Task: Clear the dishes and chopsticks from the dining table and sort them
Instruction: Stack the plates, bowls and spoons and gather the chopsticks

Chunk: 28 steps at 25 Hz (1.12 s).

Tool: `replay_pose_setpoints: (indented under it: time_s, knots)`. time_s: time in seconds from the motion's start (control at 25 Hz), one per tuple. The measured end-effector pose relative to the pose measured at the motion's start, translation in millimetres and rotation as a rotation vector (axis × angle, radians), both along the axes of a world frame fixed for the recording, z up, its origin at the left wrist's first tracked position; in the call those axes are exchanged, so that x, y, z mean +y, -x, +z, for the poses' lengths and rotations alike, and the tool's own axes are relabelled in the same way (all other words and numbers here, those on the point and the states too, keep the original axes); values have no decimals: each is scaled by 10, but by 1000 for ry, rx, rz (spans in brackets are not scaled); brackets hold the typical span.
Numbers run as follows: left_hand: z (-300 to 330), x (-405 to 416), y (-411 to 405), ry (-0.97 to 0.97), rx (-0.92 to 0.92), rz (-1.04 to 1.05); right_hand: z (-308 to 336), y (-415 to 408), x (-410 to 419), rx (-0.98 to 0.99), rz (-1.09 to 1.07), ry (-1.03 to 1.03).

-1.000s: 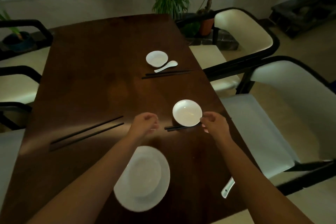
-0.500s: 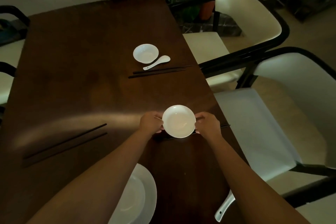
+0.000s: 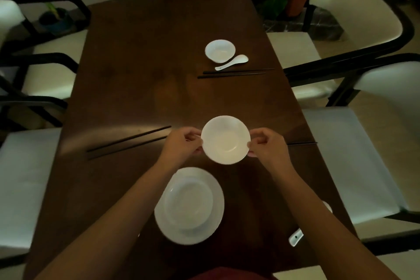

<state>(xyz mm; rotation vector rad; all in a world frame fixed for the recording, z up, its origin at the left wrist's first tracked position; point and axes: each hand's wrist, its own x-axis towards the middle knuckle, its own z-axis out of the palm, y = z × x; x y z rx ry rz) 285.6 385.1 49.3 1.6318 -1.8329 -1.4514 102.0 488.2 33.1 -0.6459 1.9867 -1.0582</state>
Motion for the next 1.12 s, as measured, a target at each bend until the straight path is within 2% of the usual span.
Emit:
replay_pose_setpoints:
  time_s: [0.2, 0.32, 0.56, 0.76, 0.88, 1.0, 1.12]
  knots:
    - [32, 454, -956, -41, -72, 50, 21, -779, 311, -34, 176, -33]
    - [-125, 741, -1266, -43, -124, 89, -115, -1058, 496, -26, 235, -104]
    - [-353, 937, -1310, 40, -160, 76, -285, -1178, 608, 66, 255, -176]
    - [-363, 911, -1295, 149, -294, -67, -346, -1172, 564, 171, 315, -187]
    - [-299, 780, -1328, 271, -372, -158, -272, -1029, 514, 354, 432, -156]
    - [-145, 481, -1186, 422, -356, -244, -36, -717, 294, 682, 465, -75]
    - [19, 36, -791, 661, -476, -392, 236, -351, -68, 1027, 461, 29]
